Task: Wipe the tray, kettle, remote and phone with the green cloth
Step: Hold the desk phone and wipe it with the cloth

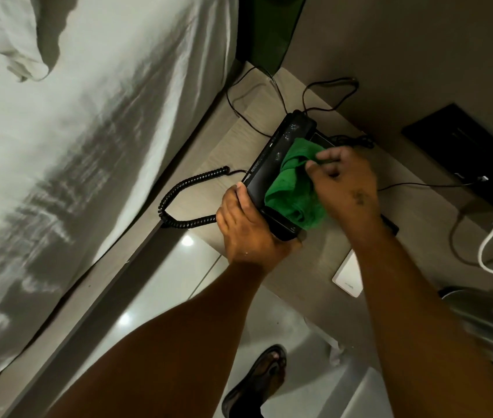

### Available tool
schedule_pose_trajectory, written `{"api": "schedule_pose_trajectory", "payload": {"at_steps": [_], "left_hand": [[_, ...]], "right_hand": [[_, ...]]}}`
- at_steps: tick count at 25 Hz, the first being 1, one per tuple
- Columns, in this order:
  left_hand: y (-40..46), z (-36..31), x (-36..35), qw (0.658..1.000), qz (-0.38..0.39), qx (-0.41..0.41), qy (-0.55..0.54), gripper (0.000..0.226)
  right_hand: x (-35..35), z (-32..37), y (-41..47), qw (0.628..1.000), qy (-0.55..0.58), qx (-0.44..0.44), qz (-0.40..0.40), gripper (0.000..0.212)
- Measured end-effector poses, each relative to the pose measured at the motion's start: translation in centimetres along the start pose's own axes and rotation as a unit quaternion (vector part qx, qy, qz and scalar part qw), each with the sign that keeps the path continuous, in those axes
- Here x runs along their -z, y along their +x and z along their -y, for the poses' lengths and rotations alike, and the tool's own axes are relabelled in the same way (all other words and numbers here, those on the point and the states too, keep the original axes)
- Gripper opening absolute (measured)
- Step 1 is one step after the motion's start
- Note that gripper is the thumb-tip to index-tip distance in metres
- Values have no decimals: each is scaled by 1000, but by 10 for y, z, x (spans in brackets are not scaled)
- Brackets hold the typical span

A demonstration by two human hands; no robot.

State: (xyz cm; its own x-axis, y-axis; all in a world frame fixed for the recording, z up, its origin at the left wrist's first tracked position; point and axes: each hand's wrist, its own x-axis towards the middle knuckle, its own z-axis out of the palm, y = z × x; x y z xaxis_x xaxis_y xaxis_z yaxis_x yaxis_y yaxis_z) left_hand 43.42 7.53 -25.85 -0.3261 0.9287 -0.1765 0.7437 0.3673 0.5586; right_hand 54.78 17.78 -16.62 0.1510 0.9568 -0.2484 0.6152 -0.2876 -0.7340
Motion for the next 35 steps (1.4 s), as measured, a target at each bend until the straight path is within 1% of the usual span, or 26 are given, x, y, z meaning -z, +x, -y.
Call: {"api": "schedule_pose_trajectory", "payload": {"at_steps": [2,3,5,6,7,8,9,10,11,13,14,15,16,18,19,20,21,22,24,26,27,29,31,33,35], "left_hand": [[0,0,0,1000,-6,-1,-6,145],[0,0,0,1000,-10,-2,-6,145],[0,0,0,1000,-20,-7,-6,143],[0,1,0,1000,-21,-11,-7,143],[0,1,1,1000,-19,-15,-9,142],[0,1,1,1000,-15,-18,-11,142],[0,1,3,1000,-12,-19,-13,142],[0,1,4,1000,-13,-18,-13,141],[0,0,4,1000,-17,-17,-14,141],[0,-1,4,1000,-23,-14,-13,141],[1,-1,4,1000,-23,-12,-15,142],[1,-1,3,1000,-24,-10,-18,143],[2,-1,3,999,-26,-8,-21,143],[2,0,1,999,-31,-8,-21,142],[2,0,0,999,-30,-9,-20,141],[2,0,0,999,-28,-8,-20,140],[2,1,0,999,-25,-7,-19,139],[2,1,0,1000,-18,-7,-17,139],[2,2,2,1000,1,-5,-17,140],[3,2,3,1000,11,-1,-16,143],[2,3,3,1000,16,1,-13,144],[2,3,3,1000,20,0,-10,146],[2,2,4,1000,16,-1,-16,143],[2,1,3,1000,2,-3,-22,139],[2,0,2,1000,-10,-5,-20,137]], "right_hand": [[8,-6,11,998,53,-35,-9,23],[10,-10,15,999,27,-31,3,32],[11,-18,21,990,-111,-24,82,51],[9,-21,21,979,-171,-17,109,52],[9,-21,20,973,-201,-12,114,47],[10,-19,20,973,-203,-1,107,39],[14,-16,18,978,-177,16,108,32],[19,-12,16,984,-124,33,125,28],[26,-6,14,986,-63,45,148,29],[38,10,12,977,46,82,191,32],[41,20,15,973,80,88,198,32],[39,28,23,973,88,90,193,32],[34,35,33,978,68,93,176,32],[15,42,51,987,-42,113,102,32],[5,43,55,984,-110,130,50,32],[-4,42,53,977,-152,151,18,29],[-13,39,47,970,-171,173,16,27],[-20,34,37,965,-180,189,31,28],[-30,26,17,962,-193,187,45,37],[-39,23,9,961,-211,178,31,48],[-43,23,7,956,-228,185,23,50],[-47,24,9,940,-260,221,17,46],[-45,25,17,936,-259,237,18,42],[-40,28,41,949,-240,205,-2,40],[-36,33,61,962,-226,152,-28,40]]}}
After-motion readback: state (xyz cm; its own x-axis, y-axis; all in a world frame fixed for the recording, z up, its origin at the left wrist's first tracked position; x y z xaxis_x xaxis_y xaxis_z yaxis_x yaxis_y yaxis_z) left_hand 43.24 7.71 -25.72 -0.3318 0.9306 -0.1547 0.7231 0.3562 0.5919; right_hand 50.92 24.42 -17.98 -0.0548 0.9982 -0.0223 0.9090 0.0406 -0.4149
